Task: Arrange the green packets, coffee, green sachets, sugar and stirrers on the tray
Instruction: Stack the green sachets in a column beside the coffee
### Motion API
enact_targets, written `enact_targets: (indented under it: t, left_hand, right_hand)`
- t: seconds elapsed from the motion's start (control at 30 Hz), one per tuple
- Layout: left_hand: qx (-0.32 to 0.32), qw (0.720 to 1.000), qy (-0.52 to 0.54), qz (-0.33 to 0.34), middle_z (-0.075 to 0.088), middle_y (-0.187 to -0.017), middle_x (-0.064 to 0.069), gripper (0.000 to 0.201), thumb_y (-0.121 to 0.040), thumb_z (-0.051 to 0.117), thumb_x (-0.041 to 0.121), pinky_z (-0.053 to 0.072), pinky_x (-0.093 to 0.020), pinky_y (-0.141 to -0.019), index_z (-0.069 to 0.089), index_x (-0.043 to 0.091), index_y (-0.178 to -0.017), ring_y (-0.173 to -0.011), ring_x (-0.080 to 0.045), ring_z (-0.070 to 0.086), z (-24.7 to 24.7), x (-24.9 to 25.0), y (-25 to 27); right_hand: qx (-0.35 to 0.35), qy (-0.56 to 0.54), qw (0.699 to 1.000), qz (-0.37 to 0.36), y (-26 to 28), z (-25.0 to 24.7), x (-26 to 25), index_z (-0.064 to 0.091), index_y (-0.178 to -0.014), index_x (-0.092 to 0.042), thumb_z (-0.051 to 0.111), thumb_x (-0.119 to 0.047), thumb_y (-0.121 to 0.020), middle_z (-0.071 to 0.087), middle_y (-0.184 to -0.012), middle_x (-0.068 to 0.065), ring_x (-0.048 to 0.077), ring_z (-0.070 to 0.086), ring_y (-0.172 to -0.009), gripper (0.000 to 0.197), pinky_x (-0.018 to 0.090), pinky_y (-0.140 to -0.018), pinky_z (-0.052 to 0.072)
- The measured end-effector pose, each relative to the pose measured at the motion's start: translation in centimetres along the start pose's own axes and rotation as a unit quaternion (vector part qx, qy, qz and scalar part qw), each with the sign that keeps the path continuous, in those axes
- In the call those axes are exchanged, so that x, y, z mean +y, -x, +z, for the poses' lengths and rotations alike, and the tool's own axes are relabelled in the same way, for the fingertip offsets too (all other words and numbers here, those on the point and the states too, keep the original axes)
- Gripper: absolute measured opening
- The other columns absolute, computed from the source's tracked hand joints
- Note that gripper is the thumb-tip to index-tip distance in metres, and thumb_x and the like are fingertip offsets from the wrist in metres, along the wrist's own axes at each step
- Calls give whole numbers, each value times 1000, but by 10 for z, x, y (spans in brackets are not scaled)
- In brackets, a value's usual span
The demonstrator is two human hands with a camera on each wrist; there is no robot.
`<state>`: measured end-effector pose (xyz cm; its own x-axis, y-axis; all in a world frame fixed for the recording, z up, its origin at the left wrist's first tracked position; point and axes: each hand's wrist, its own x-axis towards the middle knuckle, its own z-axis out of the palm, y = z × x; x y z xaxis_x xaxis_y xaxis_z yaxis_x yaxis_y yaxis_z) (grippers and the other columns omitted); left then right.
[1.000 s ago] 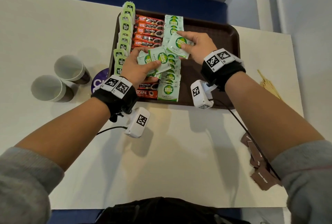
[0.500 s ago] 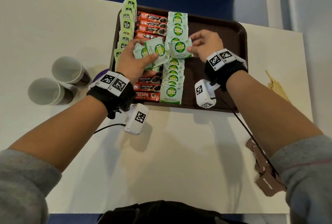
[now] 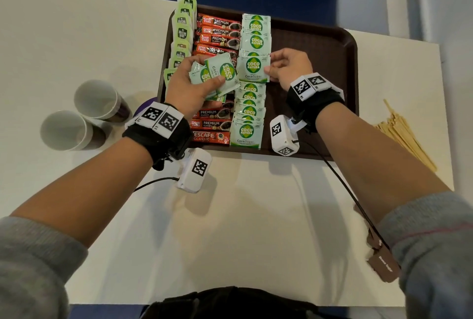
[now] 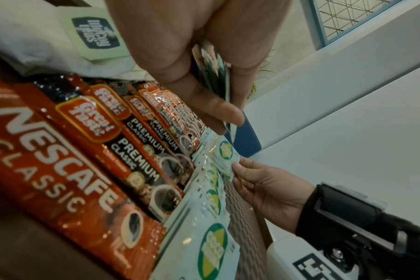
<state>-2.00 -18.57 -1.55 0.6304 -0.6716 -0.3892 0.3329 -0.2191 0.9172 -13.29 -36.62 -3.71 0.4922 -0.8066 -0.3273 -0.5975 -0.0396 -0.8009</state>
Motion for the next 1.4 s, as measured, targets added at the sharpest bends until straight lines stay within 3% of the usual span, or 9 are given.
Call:
enact_targets:
  t: [0.17, 0.5, 0.63, 0.7, 0.8, 0.9, 1.03, 1.13, 1.4]
  left_hand:
    - [-1, 1000, 4, 1, 65, -115, -10, 33, -82, 71, 8, 56, -25, -51, 50, 30, -96, -80, -15, 71, 0, 0, 0]
    - [-4, 1000, 2, -6, 64, -116, -9, 33, -82, 72, 9, 57, -26, -52, 50, 30, -96, -82, -16, 71, -1, -2, -2]
    - [-7, 1000, 3, -10, 65, -112, -5, 33, -82, 72, 9, 58, -26, -52, 50, 28, -97, -83, -16, 71, 1, -2, -1]
    - [-9, 1000, 5, -12, 65, -108, -3, 33, -82, 71, 9, 58, -26, -53, 49, 28, -98, -84, -17, 70, 2, -1, 0]
    - [-11, 1000, 6, -13, 64, -107, -2, 34, -83, 71, 9, 57, -25, -53, 49, 25, -102, -83, -16, 69, 4, -1, 1]
    - [-12, 1000, -5, -7, 63, -106, -1, 33, -84, 70, 11, 56, -23, -52, 47, 24, -105, -82, -16, 67, 5, -1, 3]
    - [-21, 1000, 2, -3, 61, -106, -1, 33, -85, 68, 10, 56, -23, -52, 47, 24, -106, -82, -14, 66, 6, -1, 6]
    - [-26, 1000, 4, -3, 61, -105, 0, 31, -85, 68, 11, 58, -26, -54, 49, 25, -104, -81, -14, 67, 5, 0, 6]
    - [-6, 1000, 5, 6, 63, -117, -4, 28, -84, 71, 17, 57, -25, -51, 53, 26, -104, -87, -16, 68, 5, 3, 3]
  right_hand:
    - [13, 17, 1000, 5, 0, 3, 3, 58, -93, -16, 72, -9, -80, 62, -75, -3, 18, 66, -79, 20, 36, -81, 57]
    - [26, 26, 999, 16, 2, 2, 3, 54, -89, -22, 75, -12, -77, 67, -82, 2, 18, 69, -81, 27, 36, -79, 58]
    - [50, 65, 996, -27, 7, 0, -6, 55, -91, -23, 73, -30, -80, 64, -85, -3, 11, 62, -75, 22, 22, -74, 54]
    - [25, 78, 995, -54, 16, 1, -16, 60, -91, -24, 69, -41, -81, 60, -80, -10, 2, 58, -70, 21, 12, -67, 48]
    - [-79, 45, 993, -73, 28, 7, -27, 65, -83, -26, 71, -50, -75, 67, -82, -4, 9, 66, -75, 25, 26, -73, 57]
    - [-160, 2, 985, -66, 39, 13, -33, 63, -90, -13, 76, -31, -77, 64, -72, -1, 6, 65, -64, 26, 22, -62, 56]
    - [-181, -88, 978, -61, 44, 12, -36, 56, -86, -11, 72, -6, -80, 62, -65, 2, 4, 64, -56, 18, 20, -55, 56]
    - [-189, -98, 975, -70, 45, 7, -38, 56, -90, -9, 69, -1, -81, 64, -63, 0, 3, 64, -54, 17, 16, -51, 52]
    - [-156, -29, 978, -133, 36, -3, -38, 65, -103, -15, 62, -2, -87, 62, -82, -2, 8, 59, -71, 21, 16, -64, 53]
